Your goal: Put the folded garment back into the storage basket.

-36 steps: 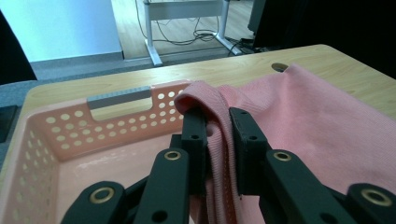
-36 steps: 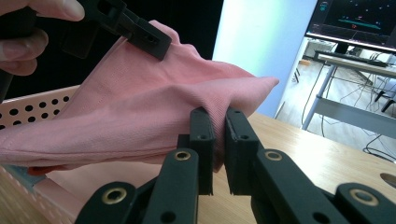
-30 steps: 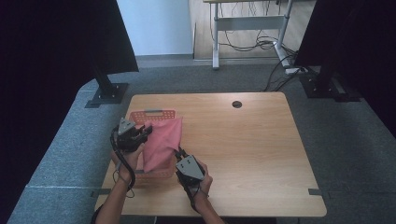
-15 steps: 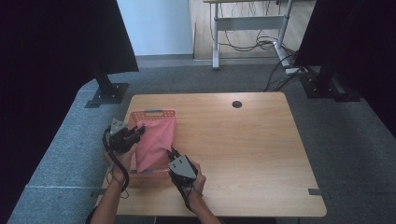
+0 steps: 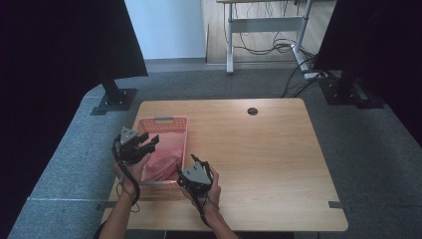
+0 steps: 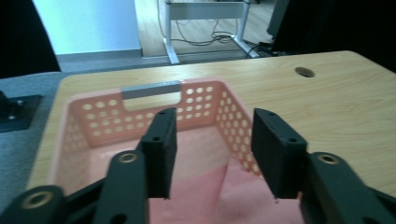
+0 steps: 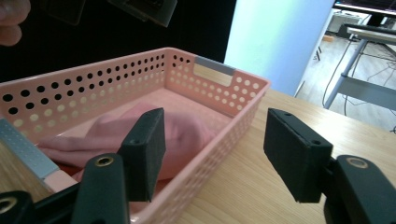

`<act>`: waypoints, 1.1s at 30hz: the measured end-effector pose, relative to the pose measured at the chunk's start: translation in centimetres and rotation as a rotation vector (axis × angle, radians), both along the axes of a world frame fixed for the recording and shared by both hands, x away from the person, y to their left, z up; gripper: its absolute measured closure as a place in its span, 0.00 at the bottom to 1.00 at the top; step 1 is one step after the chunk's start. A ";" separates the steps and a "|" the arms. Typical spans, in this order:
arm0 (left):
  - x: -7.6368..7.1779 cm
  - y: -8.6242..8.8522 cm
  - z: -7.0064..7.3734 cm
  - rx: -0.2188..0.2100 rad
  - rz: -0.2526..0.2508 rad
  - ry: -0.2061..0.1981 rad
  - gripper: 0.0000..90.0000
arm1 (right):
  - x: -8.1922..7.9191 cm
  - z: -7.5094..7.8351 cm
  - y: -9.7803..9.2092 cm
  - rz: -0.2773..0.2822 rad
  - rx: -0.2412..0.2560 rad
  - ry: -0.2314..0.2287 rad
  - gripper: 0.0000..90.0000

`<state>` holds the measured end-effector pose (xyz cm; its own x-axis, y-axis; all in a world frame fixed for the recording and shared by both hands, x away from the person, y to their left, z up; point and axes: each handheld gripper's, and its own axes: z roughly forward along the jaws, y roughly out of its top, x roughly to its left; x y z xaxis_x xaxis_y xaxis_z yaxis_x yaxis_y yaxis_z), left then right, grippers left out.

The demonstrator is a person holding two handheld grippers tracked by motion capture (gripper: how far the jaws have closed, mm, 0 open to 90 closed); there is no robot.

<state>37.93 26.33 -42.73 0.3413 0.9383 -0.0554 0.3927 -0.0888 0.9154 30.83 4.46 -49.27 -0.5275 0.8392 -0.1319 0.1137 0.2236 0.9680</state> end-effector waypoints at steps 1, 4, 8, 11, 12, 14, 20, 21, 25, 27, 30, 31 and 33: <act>0.0 -0.3 0.0 -0.003 -0.006 0.002 0.53 | 0.0 0.0 -0.2 -0.003 0.004 0.000 0.42; -0.1 -1.2 -0.2 -0.020 -0.030 0.013 0.48 | -0.1 0.1 -0.9 -0.004 0.009 -0.001 0.41; -0.3 -2.4 -0.7 -0.042 -0.076 0.025 0.43 | -0.4 0.0 -2.1 0.008 0.010 0.003 0.41; -0.5 -3.5 -1.2 -0.054 -0.115 0.036 0.41 | -0.5 -0.2 -3.3 0.024 0.017 0.013 0.40; -0.6 -4.0 -1.4 -0.058 -0.134 0.042 0.40 | -0.6 -0.2 -3.7 0.026 0.016 0.012 0.40; -0.9 -5.1 -1.8 -0.059 -0.171 0.047 0.38 | -0.8 -0.3 -4.5 0.034 0.009 0.016 0.40; -2.0 -8.7 -2.9 -0.053 -0.283 0.063 0.36 | -1.6 -0.6 -7.9 0.041 0.014 0.035 0.40; -2.2 -9.3 -3.0 -0.051 -0.300 0.067 0.36 | -1.7 -0.7 -8.5 0.042 0.018 0.041 0.40; -2.9 -11.6 -3.9 -0.035 -0.358 0.084 0.35 | -2.3 -1.2 -10.8 0.035 0.013 0.051 0.40; -3.3 -12.6 -4.3 -0.029 -0.382 0.092 0.34 | -2.6 -1.5 -11.9 0.023 0.014 0.057 0.40; -3.7 -13.7 -5.0 -0.016 -0.409 0.104 0.34 | -3.0 -2.0 -13.5 0.020 0.024 0.071 0.40; -3.9 -13.9 -5.2 -0.010 -0.417 0.106 0.34 | -3.2 -2.2 -14.0 0.022 0.029 0.077 0.40; -4.1 -14.3 -5.5 -0.004 -0.428 0.110 0.33 | -3.4 -2.6 -14.9 0.024 0.034 0.087 0.40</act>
